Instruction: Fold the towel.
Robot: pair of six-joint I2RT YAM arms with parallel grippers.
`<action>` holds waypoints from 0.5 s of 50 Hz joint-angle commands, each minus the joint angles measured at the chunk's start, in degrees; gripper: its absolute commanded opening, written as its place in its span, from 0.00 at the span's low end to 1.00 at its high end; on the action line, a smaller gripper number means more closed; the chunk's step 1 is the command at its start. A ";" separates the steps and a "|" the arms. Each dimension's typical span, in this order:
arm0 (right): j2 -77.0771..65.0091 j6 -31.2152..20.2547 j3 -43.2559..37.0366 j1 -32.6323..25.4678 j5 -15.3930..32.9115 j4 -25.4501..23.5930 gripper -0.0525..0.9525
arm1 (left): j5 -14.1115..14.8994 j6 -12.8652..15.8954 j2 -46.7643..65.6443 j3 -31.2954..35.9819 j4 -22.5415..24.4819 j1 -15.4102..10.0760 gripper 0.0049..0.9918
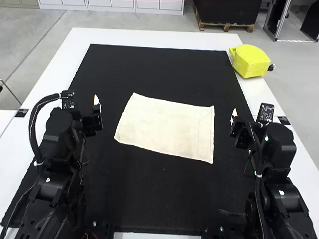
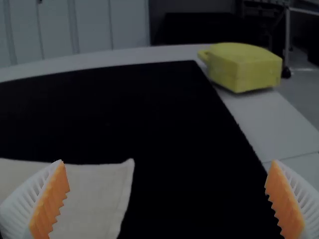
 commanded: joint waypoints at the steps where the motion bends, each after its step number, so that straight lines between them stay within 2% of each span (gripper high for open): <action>1: -0.47 0.37 -0.32 0.31 -0.57 0.24 0.96 | 0.00 -0.36 -0.47 -0.21 0.26 -0.02 0.98; 6: -0.47 0.11 -0.40 0.31 -0.48 0.59 0.96 | 0.00 -0.36 -0.47 -0.21 0.35 0.07 0.98; 11: -0.47 -1.04 -0.32 0.31 -0.40 4.02 0.96 | 0.09 1.75 -0.47 -0.21 0.96 -0.37 0.98; 13: -0.47 -4.64 -0.32 0.31 -0.40 6.13 0.96 | 0.09 4.03 -0.47 -0.21 1.05 -0.54 0.98; 15: -0.47 -13.87 -0.40 0.31 -0.40 7.44 0.95 | 0.09 7.11 -0.38 -0.21 1.84 -0.45 0.98; 17: -0.47 -19.76 -0.40 0.22 -0.31 7.53 0.95 | 0.09 7.55 -0.47 -0.21 2.19 -0.45 0.97; 18: -0.47 -21.34 -0.40 0.22 -0.40 7.53 0.95 | 0.18 8.07 -0.38 -0.21 2.46 -0.37 0.96; 21: -0.47 -24.41 -0.32 0.13 -0.48 7.62 0.96 | 0.18 12.29 -0.47 -0.21 4.57 -0.28 0.96; 23: -0.47 -26.88 -0.23 0.13 -0.83 7.88 0.96 | 0.18 13.96 -0.47 -0.21 7.47 -0.28 0.96; 25: -0.47 -28.90 -0.23 0.13 -2.33 10.17 0.96 | 0.27 16.07 -0.47 -0.21 10.81 -0.19 0.96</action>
